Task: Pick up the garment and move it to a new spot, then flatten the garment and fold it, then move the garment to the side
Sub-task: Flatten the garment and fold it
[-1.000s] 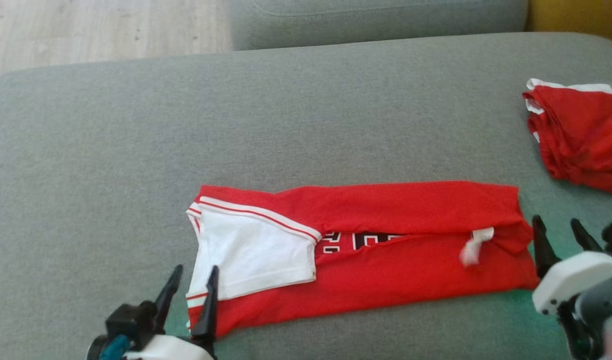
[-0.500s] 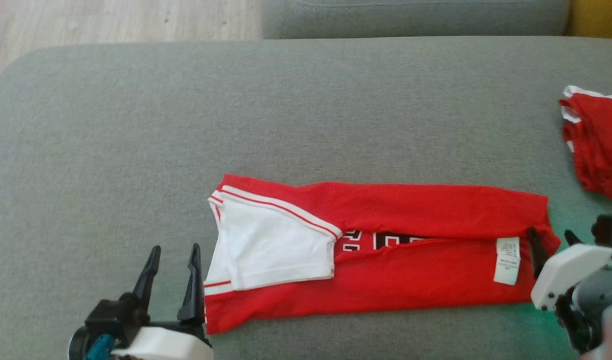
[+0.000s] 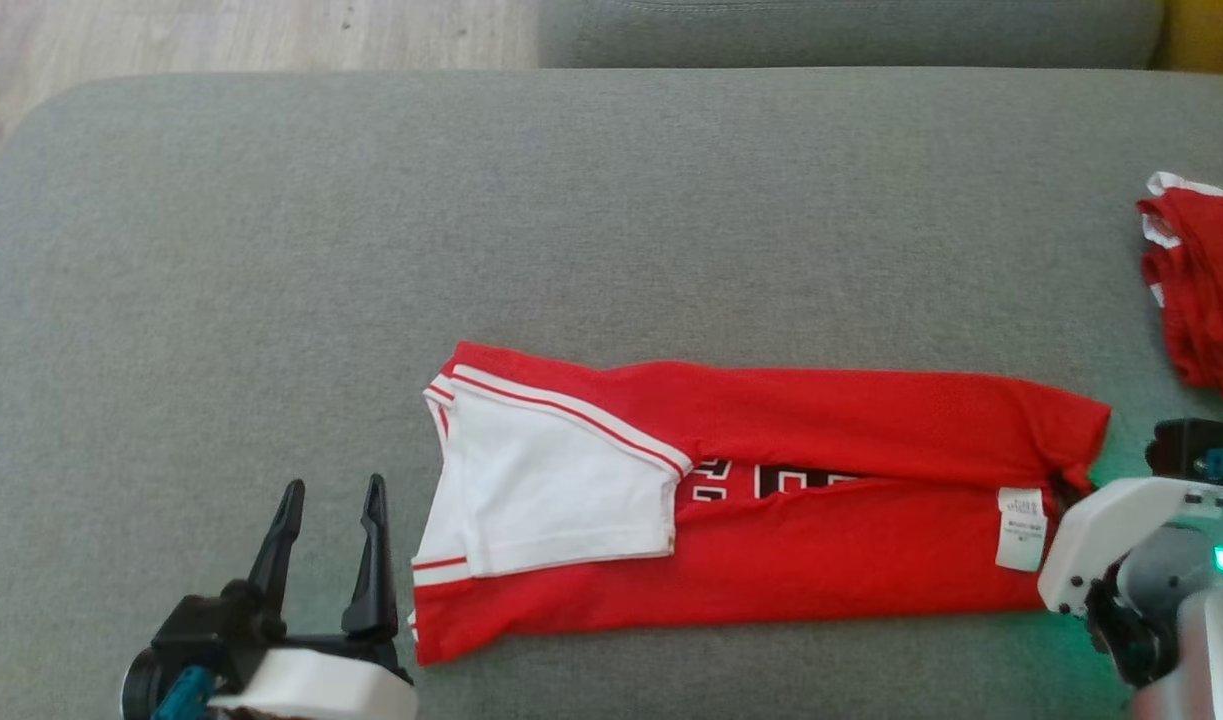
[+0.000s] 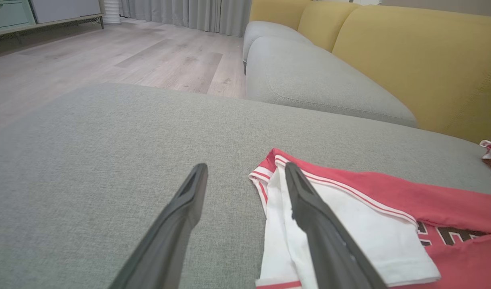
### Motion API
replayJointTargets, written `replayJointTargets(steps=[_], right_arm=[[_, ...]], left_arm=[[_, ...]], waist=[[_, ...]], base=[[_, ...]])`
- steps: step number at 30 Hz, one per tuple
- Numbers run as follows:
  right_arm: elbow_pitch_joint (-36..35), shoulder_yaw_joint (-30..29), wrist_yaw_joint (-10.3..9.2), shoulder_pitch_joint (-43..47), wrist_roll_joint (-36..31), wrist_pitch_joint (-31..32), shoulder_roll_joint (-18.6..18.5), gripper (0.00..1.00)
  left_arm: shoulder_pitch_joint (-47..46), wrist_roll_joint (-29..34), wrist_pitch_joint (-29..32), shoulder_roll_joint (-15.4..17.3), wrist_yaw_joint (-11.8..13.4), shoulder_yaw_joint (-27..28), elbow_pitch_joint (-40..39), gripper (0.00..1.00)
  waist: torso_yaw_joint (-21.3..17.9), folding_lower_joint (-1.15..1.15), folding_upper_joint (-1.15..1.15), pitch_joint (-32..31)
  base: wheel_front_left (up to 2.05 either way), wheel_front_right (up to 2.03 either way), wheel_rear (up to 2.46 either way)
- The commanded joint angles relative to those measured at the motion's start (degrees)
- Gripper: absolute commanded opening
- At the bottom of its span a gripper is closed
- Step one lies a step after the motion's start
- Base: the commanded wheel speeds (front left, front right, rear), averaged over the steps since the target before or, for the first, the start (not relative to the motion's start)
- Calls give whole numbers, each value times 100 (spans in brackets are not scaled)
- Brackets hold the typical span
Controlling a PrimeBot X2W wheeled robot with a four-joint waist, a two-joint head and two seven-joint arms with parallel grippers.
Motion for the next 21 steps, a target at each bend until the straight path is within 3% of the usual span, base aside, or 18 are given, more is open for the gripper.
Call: replayJointTargets(steps=[1, 5, 15, 21], right_arm=[[-116, 126, -4, -162, 23, -14, -45, 0], [-229, 41, -4, -246, 56, -93, -161, 0], [-1136, -709, -4, -8, 283, 233, -1004, 0], [-1750, -501, -4, 130, 694, 482, -852, 0]], left_arm=[[-118, 60, -48, 161, 64, 262, -206, 100], [-119, 79, -28, 174, 86, 244, -238, 100], [-57, 77, 6, 121, 101, 124, -257, 100], [-16, 58, 9, 87, 79, 57, -198, 100]], waist=[[-71, 0, 0, -14], [-166, 0, 0, -54], [-421, 0, 0, -352], [-493, 0, 0, -485]], base=[[0, 0, 0], [0, 0, 0], [0, 0, 0], [0, 0, 0]])
